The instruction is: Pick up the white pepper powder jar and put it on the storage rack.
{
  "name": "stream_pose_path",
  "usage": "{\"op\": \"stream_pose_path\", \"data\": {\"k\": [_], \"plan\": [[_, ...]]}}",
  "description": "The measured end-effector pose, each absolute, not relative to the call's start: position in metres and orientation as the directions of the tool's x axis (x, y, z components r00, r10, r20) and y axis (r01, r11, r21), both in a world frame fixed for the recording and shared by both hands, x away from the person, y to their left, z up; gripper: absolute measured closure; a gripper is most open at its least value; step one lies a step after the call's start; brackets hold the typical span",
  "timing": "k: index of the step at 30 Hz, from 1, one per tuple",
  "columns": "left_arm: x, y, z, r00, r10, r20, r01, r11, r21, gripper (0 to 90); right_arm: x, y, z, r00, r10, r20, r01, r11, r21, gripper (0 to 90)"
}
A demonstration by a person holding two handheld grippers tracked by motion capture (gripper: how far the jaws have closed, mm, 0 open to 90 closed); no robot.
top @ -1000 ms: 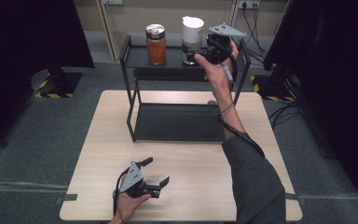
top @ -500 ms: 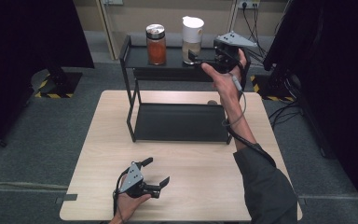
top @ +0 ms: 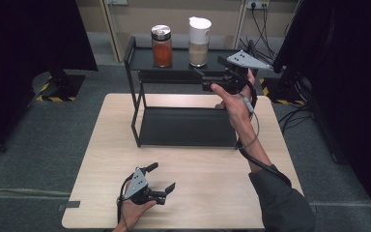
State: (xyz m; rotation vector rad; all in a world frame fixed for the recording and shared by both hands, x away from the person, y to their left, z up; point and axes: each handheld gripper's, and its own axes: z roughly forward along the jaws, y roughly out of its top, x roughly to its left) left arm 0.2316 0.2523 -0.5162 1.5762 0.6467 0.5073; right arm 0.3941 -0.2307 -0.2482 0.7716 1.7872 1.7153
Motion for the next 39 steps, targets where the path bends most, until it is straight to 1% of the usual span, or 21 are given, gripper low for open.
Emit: {"op": "stream_pose_path", "data": {"k": [14, 21, 25, 29, 39], "plan": [[0.232, 0.252, -0.516, 0.740, 0.670, -0.051, 0.110, -0.046, 0.993, 2.4, 0.370, -0.240, -0.281, -0.728, 0.685, -0.017, 0.015, 0.041, 0.999, 0.4], [0.232, 0.253, -0.516, 0.736, 0.675, -0.050, 0.107, -0.044, 0.993, 2.4, 0.363, -0.246, -0.302, -0.753, 0.658, 0.003, 0.020, 0.017, 1.000, 0.4], [0.232, 0.253, -0.516, 0.738, 0.674, -0.045, 0.105, -0.048, 0.993, 2.4, 0.356, -0.248, -0.312, -0.750, 0.661, -0.012, 0.013, 0.033, 0.999, 0.5], [0.232, 0.253, -0.516, 0.737, 0.674, -0.046, 0.106, -0.048, 0.993, 2.4, 0.351, -0.251, -0.323, -0.752, 0.659, 0.007, 0.023, 0.016, 1.000, 0.4], [0.232, 0.252, -0.516, 0.737, 0.675, -0.046, 0.108, -0.049, 0.993, 2.4, 0.337, -0.255, -0.348, -0.753, 0.659, -0.001, 0.030, 0.035, 0.999, 0.5]]}}
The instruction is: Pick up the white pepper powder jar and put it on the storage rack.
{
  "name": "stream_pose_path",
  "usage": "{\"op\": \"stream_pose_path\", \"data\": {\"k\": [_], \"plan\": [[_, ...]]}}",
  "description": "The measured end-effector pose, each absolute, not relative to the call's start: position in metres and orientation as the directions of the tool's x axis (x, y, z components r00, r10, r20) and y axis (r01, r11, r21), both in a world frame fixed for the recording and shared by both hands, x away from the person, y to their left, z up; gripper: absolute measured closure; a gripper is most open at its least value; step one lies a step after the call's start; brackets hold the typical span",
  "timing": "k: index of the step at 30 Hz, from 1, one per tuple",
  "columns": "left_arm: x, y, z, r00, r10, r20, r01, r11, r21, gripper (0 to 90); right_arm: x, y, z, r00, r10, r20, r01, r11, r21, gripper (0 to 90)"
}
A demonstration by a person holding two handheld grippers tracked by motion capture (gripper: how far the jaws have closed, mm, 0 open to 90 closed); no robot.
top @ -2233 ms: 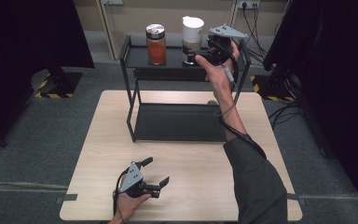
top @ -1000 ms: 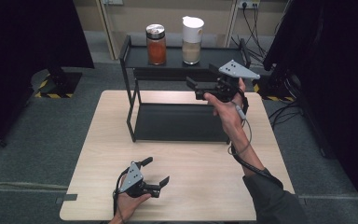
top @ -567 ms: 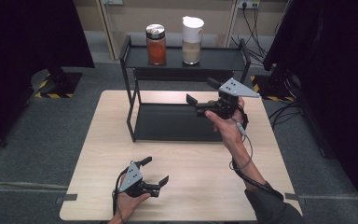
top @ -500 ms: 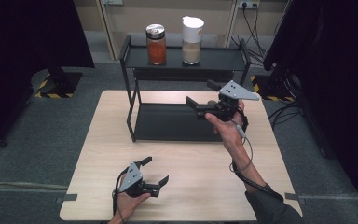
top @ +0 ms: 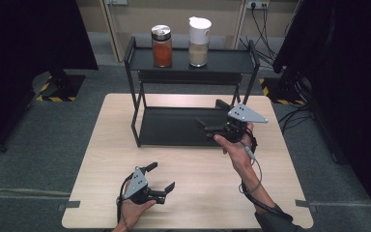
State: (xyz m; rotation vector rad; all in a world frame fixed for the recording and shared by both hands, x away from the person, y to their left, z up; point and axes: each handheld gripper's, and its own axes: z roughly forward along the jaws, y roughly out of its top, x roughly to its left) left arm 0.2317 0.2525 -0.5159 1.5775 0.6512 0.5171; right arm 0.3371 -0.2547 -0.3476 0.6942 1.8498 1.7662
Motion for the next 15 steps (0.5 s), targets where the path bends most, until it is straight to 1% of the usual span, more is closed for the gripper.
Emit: {"op": "stream_pose_path", "data": {"k": [6, 10, 15], "plan": [[0.231, 0.253, -0.516, 0.734, 0.677, -0.050, 0.107, -0.043, 0.993, 2.4, 0.328, -0.255, -0.358, -0.755, 0.656, -0.020, 0.020, 0.054, 0.998, 0.5], [0.231, 0.253, -0.516, 0.735, 0.676, -0.045, 0.105, -0.047, 0.993, 2.4, 0.319, -0.256, -0.363, -0.750, 0.659, -0.063, -0.005, 0.089, 0.996, 0.4], [0.231, 0.252, -0.516, 0.733, 0.679, -0.046, 0.104, -0.045, 0.993, 2.4, 0.309, -0.259, -0.369, -0.749, 0.658, -0.075, -0.010, 0.102, 0.995, 0.4]]}}
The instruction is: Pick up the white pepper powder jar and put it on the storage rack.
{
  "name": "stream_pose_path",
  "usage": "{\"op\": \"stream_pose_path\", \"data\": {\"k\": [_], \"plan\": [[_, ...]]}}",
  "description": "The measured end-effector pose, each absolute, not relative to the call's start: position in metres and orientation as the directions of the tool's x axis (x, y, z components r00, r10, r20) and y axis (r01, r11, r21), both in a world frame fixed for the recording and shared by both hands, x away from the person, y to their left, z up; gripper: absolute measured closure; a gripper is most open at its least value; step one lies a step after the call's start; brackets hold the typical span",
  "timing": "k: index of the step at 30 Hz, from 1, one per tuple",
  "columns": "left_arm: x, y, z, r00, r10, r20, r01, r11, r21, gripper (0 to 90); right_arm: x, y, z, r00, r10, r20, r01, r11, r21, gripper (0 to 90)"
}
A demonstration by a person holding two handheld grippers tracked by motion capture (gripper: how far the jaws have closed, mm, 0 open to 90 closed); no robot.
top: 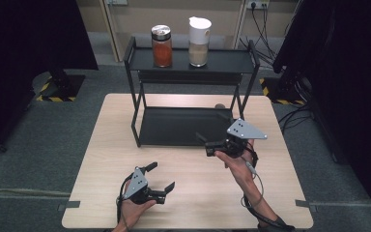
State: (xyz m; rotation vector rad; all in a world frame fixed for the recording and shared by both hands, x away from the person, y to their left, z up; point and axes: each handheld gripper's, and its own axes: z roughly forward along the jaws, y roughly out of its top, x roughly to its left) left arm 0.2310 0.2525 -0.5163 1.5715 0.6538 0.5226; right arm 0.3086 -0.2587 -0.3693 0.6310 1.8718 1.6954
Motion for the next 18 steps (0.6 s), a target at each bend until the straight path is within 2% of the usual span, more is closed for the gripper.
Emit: {"op": "stream_pose_path", "data": {"k": [18], "plan": [[0.231, 0.252, -0.516, 0.732, 0.680, -0.045, 0.103, -0.045, 0.994, 2.4, 0.275, -0.264, -0.410, -0.764, 0.643, -0.053, 0.021, 0.107, 0.994, 0.4]]}}
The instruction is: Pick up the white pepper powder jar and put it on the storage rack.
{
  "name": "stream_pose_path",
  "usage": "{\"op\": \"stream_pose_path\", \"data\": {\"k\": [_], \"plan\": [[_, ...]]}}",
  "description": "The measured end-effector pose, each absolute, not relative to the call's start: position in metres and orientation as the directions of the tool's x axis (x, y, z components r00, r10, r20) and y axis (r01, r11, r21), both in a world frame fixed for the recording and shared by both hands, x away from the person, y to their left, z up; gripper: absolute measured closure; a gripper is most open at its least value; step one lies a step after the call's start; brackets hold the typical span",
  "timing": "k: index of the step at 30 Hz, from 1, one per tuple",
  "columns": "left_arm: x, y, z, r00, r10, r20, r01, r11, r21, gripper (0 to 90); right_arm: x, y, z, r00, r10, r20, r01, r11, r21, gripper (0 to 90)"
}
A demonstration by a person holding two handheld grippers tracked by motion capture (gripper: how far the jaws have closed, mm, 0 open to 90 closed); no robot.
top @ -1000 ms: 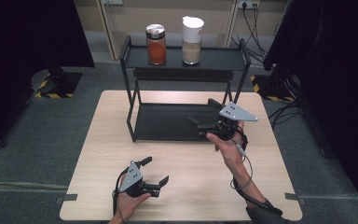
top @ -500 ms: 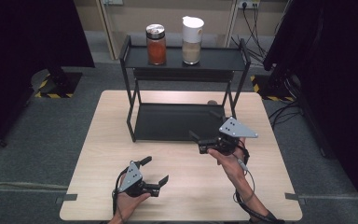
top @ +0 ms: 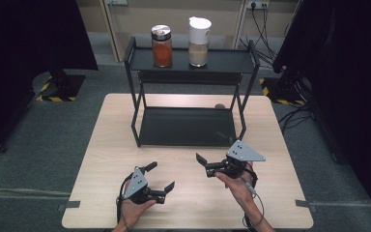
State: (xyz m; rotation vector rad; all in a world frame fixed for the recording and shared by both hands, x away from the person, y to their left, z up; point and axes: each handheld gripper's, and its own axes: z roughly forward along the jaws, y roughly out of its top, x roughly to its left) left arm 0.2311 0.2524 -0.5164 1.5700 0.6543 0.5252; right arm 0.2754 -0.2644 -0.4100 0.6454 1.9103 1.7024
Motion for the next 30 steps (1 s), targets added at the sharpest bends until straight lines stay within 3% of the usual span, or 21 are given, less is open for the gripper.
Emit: {"op": "stream_pose_path", "data": {"k": [30], "plan": [[0.230, 0.253, -0.516, 0.731, 0.682, -0.039, 0.096, -0.047, 0.994, 2.4, 0.252, -0.263, -0.464, -0.768, 0.640, 0.022, 0.133, 0.125, 0.983, 0.4]]}}
